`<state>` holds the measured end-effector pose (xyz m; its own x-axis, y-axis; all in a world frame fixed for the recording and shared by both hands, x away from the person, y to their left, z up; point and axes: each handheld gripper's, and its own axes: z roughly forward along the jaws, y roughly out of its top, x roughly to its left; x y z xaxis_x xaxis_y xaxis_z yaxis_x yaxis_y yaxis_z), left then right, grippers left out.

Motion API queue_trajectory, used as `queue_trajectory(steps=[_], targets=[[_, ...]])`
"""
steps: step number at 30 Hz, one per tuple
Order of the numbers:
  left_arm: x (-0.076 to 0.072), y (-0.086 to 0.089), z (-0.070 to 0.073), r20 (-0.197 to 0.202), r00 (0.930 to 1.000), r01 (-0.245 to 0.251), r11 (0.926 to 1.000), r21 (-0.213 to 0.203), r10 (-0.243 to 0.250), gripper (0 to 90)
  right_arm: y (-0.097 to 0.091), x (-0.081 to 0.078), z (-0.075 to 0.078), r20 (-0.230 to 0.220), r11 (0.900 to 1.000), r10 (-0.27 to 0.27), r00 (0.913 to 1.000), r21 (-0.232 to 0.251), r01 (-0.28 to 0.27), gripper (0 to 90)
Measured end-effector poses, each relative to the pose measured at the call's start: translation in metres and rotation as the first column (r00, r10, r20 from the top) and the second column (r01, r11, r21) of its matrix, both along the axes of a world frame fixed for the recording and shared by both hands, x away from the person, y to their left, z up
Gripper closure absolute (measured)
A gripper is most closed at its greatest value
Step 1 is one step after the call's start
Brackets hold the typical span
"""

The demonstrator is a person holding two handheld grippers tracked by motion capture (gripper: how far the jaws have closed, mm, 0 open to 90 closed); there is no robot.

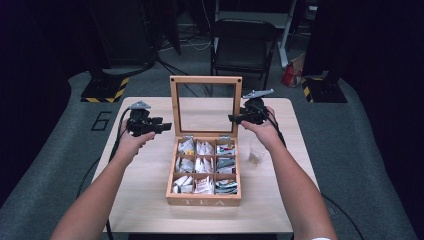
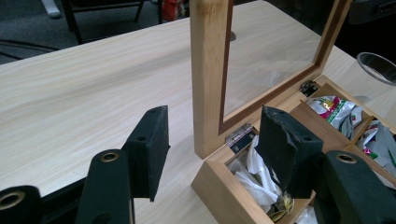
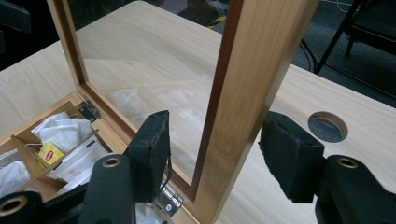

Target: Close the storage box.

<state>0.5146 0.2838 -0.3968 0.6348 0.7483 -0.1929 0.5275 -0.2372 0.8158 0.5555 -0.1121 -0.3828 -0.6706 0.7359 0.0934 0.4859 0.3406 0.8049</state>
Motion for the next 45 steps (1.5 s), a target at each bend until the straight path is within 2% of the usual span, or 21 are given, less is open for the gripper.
queue_trajectory(steps=[4, 8, 9, 11, 17, 19, 22, 25, 29, 33, 38, 45], targets=[[-0.001, 0.001, 0.000, -0.003, 1.0000, 0.000, 1.0000, 0.003, 0.000, 43.0, 0.000, 0.002, -0.002, -0.002, 1.0000, -0.008, 1.0000, 0.000, 0.008, 41.8], [-0.002, 0.001, 0.001, 0.002, 1.0000, -0.002, 1.0000, 0.003, 0.002, 43.4, 0.002, 0.002, -0.002, 0.001, 0.9999, 0.007, 1.0000, 0.011, -0.007, 41.4], [-0.002, 0.002, 0.002, -0.002, 1.0000, 0.004, 1.0000, 0.005, -0.004, 43.4, 0.004, 0.001, -0.002, 0.005, 0.9996, 0.019, 0.9998, 0.019, -0.019, 39.4], [-0.002, 0.002, 0.002, 0.000, 1.0000, 0.000, 1.0000, 0.000, 0.000, 43.6, 0.007, -0.001, -0.001, 0.005, 0.9999, 0.009, 0.9999, 0.010, -0.009, 37.2], [-0.001, 0.003, 0.002, 0.004, 1.0000, -0.003, 1.0000, 0.003, 0.003, 43.8, 0.003, -0.003, 0.003, -0.016, 0.9997, 0.012, 0.9998, 0.021, -0.011, 46.4], [-0.001, 0.002, 0.003, 0.003, 1.0000, -0.004, 1.0000, -0.004, 0.004, 43.8, 0.003, -0.004, 0.004, -0.012, 0.9999, 0.012, 0.9999, 0.012, -0.012, 47.1], [-0.001, 0.001, 0.004, 0.009, 1.0000, -0.003, 1.0000, 0.008, 0.003, 43.9, 0.002, -0.006, 0.005, -0.008, 0.9999, 0.012, 0.9999, 0.002, -0.012, 50.6], [0.000, -0.002, 0.007, 0.009, 1.0000, -0.001, 0.9999, 0.011, 0.001, 44.2, 0.001, -0.008, 0.007, -0.020, 0.9999, 0.005, 0.9998, 0.009, -0.005, 52.5], [0.001, -0.006, 0.009, 0.021, 0.9998, 0.001, 0.9999, 0.010, -0.001, 44.2, 0.000, -0.010, 0.008, -0.014, 1.0000, 0.009, 0.9999, -0.003, -0.009, 57.6], [0.002, -0.012, 0.013, 0.027, 0.9996, 0.012, 0.9997, 0.023, -0.013, 44.6, -0.003, -0.013, 0.007, 0.000, 1.0000, 0.002, 1.0000, 0.008, -0.002, 63.9], [0.002, -0.017, 0.017, 0.029, 0.9994, 0.019, 0.9996, 0.020, -0.019, 45.1, -0.004, -0.017, 0.007, 0.003, 0.9999, 0.005, 1.0000, 0.015, -0.005, 64.5], [0.005, -0.028, 0.025, 0.061, 0.9982, -0.002, 0.9998, 0.021, 0.000, 46.9, -0.004, -0.022, 0.008, 0.016, 0.9998, 0.018, 0.9997, 0.002, -0.018, 64.3]])
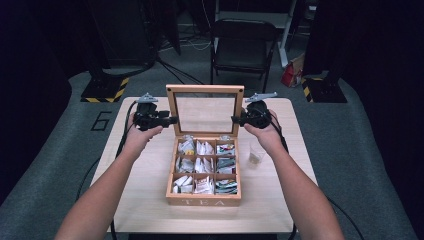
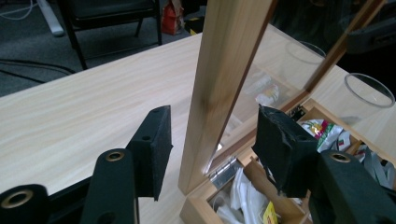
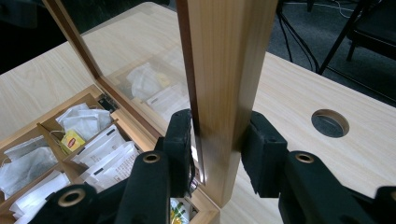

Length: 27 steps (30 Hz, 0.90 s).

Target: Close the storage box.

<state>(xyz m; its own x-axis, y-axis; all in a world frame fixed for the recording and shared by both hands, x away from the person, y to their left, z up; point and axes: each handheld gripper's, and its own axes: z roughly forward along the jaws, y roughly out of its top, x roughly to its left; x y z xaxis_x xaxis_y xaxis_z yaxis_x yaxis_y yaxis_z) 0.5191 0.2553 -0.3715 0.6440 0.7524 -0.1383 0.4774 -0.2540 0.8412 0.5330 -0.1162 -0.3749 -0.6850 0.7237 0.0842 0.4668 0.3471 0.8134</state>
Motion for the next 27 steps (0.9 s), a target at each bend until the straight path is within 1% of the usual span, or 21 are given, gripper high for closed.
queue_trajectory(steps=[2, 3, 4, 5, 6, 7, 9, 10, 12, 16, 18, 19, 24, 27], targets=[[0.001, -0.003, 0.002, 0.012, 0.9999, -0.001, 1.0000, -0.003, 0.001, 49.2, 0.000, -0.001, 0.000, 0.006, 1.0000, 0.003, 1.0000, 0.001, -0.003, 64.3], [0.001, -0.003, 0.003, 0.010, 0.9999, 0.001, 1.0000, -0.002, -0.001, 50.0, -0.001, -0.002, -0.001, 0.009, 1.0000, 0.004, 1.0000, 0.002, -0.004, 64.3], [0.001, -0.005, 0.004, 0.016, 0.9999, -0.002, 1.0000, 0.000, 0.002, 53.9, -0.002, -0.002, -0.001, 0.014, 0.9999, 0.008, 0.9999, 0.008, -0.008, 64.3], [0.001, -0.006, 0.004, 0.019, 0.9998, -0.002, 1.0000, 0.006, 0.002, 56.0, -0.002, -0.003, -0.002, 0.010, 0.9999, 0.007, 0.9999, 0.014, -0.007, 64.3], [0.001, -0.007, 0.005, 0.024, 0.9997, -0.003, 1.0000, 0.008, 0.003, 56.0, -0.002, -0.003, -0.002, 0.010, 0.9999, 0.007, 0.9999, 0.014, -0.007, 64.3], [0.001, -0.008, 0.006, 0.028, 0.9996, 0.000, 0.9999, 0.011, 0.000, 58.8, -0.002, -0.003, -0.002, 0.008, 0.9998, 0.006, 0.9999, 0.018, -0.006, 64.3], [-0.001, -0.011, 0.006, 0.041, 0.9992, -0.003, 0.9994, 0.035, 0.001, 60.7, -0.002, -0.004, -0.002, 0.011, 0.9998, 0.009, 0.9999, 0.017, -0.009, 64.3], [-0.001, -0.012, 0.007, 0.050, 0.9987, 0.003, 0.9986, 0.053, -0.006, 61.3, -0.002, -0.004, -0.002, 0.013, 0.9998, 0.008, 0.9999, 0.017, -0.008, 64.3], [-0.002, -0.011, 0.007, 0.050, 0.9987, 0.003, 0.9986, 0.053, -0.006, 62.0, -0.002, -0.004, -0.002, 0.012, 0.9998, 0.007, 0.9999, 0.018, -0.007, 63.2], [-0.004, -0.009, 0.005, 0.057, 0.9983, 0.011, 0.9990, 0.043, -0.014, 62.9, 0.000, -0.006, -0.002, 0.006, 0.9998, 0.013, 0.9999, 0.016, -0.013, 57.9], [-0.004, -0.008, 0.005, 0.057, 0.9983, 0.013, 0.9994, 0.031, -0.015, 63.1, 0.001, -0.008, -0.001, 0.005, 0.9998, 0.008, 1.0000, 0.017, -0.008, 55.6], [-0.005, -0.007, 0.005, 0.056, 0.9982, 0.017, 0.9994, 0.031, -0.019, 63.1, 0.001, -0.009, 0.000, 0.016, 0.9998, 0.013, 0.9998, 0.016, -0.013, 54.6], [-0.010, -0.006, 0.004, 0.061, 0.9975, 0.034, 0.9990, 0.029, -0.036, 62.8, -0.002, -0.017, 0.007, 0.018, 0.9996, 0.012, 0.9998, 0.024, -0.012, 54.5], [-0.013, -0.004, 0.004, 0.059, 0.9972, 0.046, 0.9986, 0.026, -0.047, 62.4, -0.003, -0.023, 0.013, 0.027, 0.9995, 0.010, 0.9996, 0.030, -0.011, 54.1]])
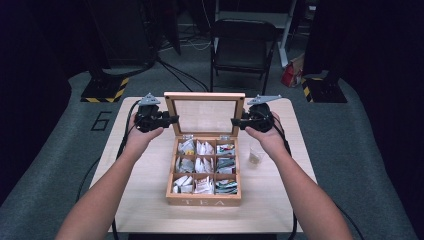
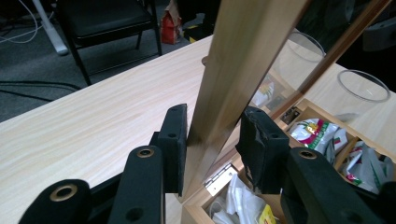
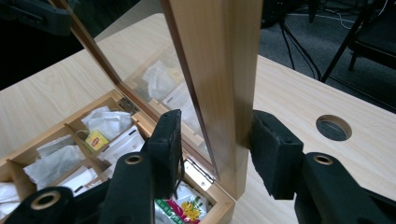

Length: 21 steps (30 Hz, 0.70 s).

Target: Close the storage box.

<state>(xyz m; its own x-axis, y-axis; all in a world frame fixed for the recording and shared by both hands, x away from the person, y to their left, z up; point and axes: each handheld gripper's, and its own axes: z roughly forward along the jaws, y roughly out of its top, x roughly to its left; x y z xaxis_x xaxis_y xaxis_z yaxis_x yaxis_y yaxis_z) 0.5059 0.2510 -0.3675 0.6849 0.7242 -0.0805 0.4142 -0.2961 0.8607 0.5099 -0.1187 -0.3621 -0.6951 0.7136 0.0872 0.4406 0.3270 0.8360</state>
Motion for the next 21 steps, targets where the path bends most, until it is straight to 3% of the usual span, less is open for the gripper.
queue_trajectory(steps=[7, 18, 21], targets=[[-0.008, 0.002, -0.001, 0.008, 0.9999, 0.015, 0.9999, -0.001, -0.015, 61.0, -0.005, -0.017, 0.014, 0.027, 0.9998, 0.014, 0.9995, 0.010, -0.014, 54.2], [-0.019, 0.002, -0.002, 0.003, 0.9986, 0.054, 0.9984, 0.015, -0.054, 58.0, -0.007, -0.032, 0.020, 0.038, 0.9995, 0.027, 0.9989, 0.017, -0.028, 58.2], [-0.025, 0.003, -0.001, 0.018, 0.9980, 0.060, 0.9981, 0.011, -0.060, 57.2, -0.007, -0.035, 0.019, 0.043, 0.9984, 0.057, 0.9974, -0.001, -0.057, 58.3]])
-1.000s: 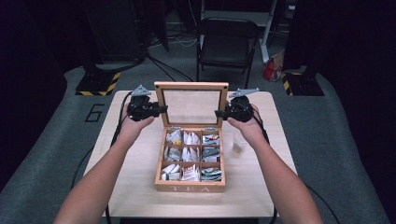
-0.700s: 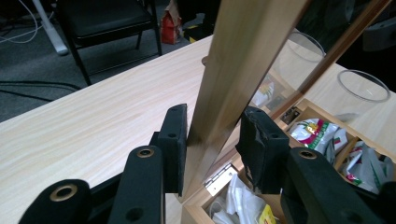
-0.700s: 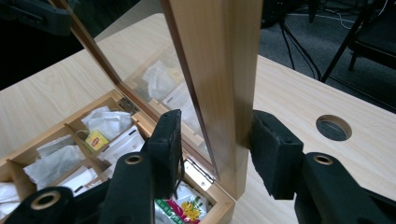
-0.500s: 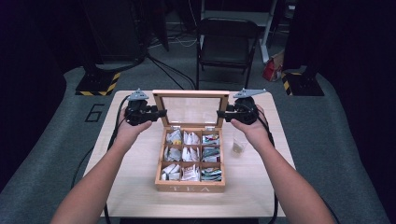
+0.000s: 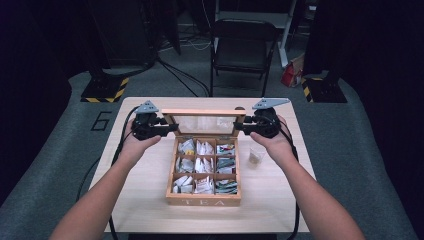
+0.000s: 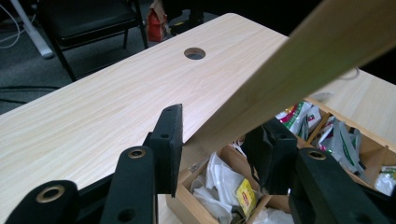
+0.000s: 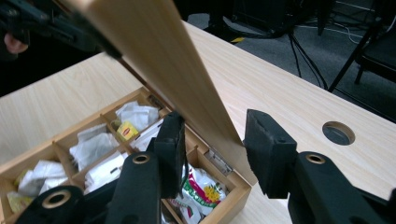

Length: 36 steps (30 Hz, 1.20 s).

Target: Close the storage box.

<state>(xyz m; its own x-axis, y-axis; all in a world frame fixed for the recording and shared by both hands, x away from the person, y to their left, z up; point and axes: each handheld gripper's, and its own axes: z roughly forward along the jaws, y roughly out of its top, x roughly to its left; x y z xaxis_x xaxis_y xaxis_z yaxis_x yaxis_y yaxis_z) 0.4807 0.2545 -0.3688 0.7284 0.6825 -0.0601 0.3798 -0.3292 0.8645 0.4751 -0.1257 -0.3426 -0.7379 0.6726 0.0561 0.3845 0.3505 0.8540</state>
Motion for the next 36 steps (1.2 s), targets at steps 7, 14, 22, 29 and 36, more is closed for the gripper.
queue_trajectory(steps=[7, 14, 22, 29, 36], targets=[[-0.014, 0.005, 0.004, 0.007, 1.0000, 0.005, 0.9999, -0.013, -0.005, 56.3, 0.001, -0.009, -0.003, 0.026, 0.9995, 0.011, 0.9996, -0.030, -0.010, 58.0], [-0.029, 0.005, 0.015, 0.024, 0.9997, -0.004, 0.9997, -0.024, 0.005, 55.2, 0.002, -0.014, -0.005, 0.043, 0.9994, 0.013, 0.9990, -0.033, -0.012, 57.5], [-0.041, 0.004, 0.029, 0.029, 0.9995, -0.009, 0.9997, -0.023, 0.009, 55.2, 0.002, -0.018, -0.007, 0.048, 0.9992, 0.018, 0.9987, -0.037, -0.016, 56.9], [-0.049, 0.004, 0.039, 0.021, 0.9997, -0.008, 0.9998, -0.017, 0.009, 55.1, 0.001, -0.021, -0.009, 0.049, 0.9991, 0.024, 0.9985, -0.037, -0.022, 56.3], [-0.057, 0.003, 0.042, 0.023, 0.9997, -0.012, 0.9995, -0.029, 0.013, 53.9, 0.001, -0.024, -0.013, 0.058, 0.9994, 0.021, 0.9981, -0.028, -0.020, 55.4]])
